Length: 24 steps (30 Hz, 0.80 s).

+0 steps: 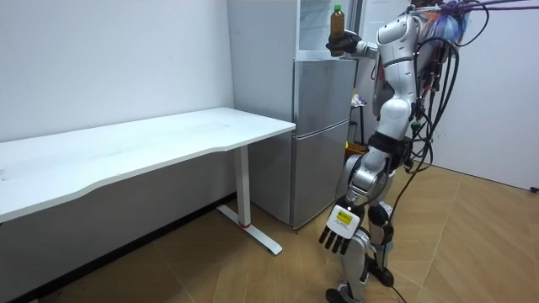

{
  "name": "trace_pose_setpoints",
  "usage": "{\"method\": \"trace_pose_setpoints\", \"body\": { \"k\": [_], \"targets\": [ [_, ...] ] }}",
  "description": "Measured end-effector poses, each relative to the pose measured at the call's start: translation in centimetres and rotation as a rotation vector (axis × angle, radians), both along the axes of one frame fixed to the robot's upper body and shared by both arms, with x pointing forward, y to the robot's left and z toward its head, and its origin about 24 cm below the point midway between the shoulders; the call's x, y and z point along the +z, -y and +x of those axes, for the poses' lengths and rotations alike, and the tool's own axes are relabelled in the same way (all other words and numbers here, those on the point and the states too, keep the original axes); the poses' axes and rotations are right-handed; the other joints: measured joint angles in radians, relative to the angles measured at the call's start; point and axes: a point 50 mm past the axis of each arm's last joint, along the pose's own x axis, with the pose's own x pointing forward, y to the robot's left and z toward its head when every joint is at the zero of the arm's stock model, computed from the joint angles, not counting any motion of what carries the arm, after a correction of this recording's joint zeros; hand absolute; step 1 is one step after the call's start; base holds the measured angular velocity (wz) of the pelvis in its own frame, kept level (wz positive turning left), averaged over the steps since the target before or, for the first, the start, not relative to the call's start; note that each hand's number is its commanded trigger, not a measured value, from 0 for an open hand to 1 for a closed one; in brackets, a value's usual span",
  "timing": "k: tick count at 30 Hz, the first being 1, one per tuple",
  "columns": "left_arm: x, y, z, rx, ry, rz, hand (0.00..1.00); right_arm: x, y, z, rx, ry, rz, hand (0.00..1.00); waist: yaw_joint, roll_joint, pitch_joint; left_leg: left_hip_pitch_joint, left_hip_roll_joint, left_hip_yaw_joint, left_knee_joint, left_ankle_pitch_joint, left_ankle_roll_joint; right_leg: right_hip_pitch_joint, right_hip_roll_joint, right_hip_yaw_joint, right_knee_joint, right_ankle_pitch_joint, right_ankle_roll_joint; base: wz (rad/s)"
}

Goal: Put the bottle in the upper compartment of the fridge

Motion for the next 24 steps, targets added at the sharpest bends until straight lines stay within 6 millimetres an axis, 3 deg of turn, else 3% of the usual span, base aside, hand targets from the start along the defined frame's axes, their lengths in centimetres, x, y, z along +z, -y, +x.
{"method": "trace_pose_setpoints", "body": {
  "k": [7,11,16,24],
  "targets": [
    [0.1,-0.3,0.0,-0.007,-0.006,-0.001,0.0,-0.2,0.5,0.4,-0.045,-0.026,0.007,1.0,0.01,-0.009,0.0037,-0.013,-0.001,0.0,0.003,0.0,0.0,-0.006,-0.001,-0.001,0.002,0.0,0.0,0.0],
    [0.2,-0.3,0.4,-0.03,-0.008,0.01,0.0,0.3,0.9,1.2,-0.068,-0.021,0.025,1.0,0.018,-0.02,-0.0005,-0.016,-0.002,-0.003,0.007,-0.001,0.001,-0.005,-0.001,-0.004,0.001,0.0,0.0,0.01],
    [0.3,-0.3,1.2,-0.045,0.021,0.022,0.0,0.7,1.6,2.3,-0.112,-0.025,0.052,1.0,0.037,-0.019,-0.0005,-0.019,0.001,-0.006,0.025,-0.012,0.002,-0.004,-0.002,-0.008,0.009,-0.001,0.001,0.0],
    [0.4,-0.5,0.6,-0.023,0.007,0.048,0.0,0.3,2.9,2.4,-0.186,-0.058,0.06,1.0,0.05,-0.021,-0.0009,-0.016,-0.002,-0.006,0.035,-0.021,0.008,-0.006,-0.012,-0.024,0.035,-0.005,0.008,0.0]
  ]
}}
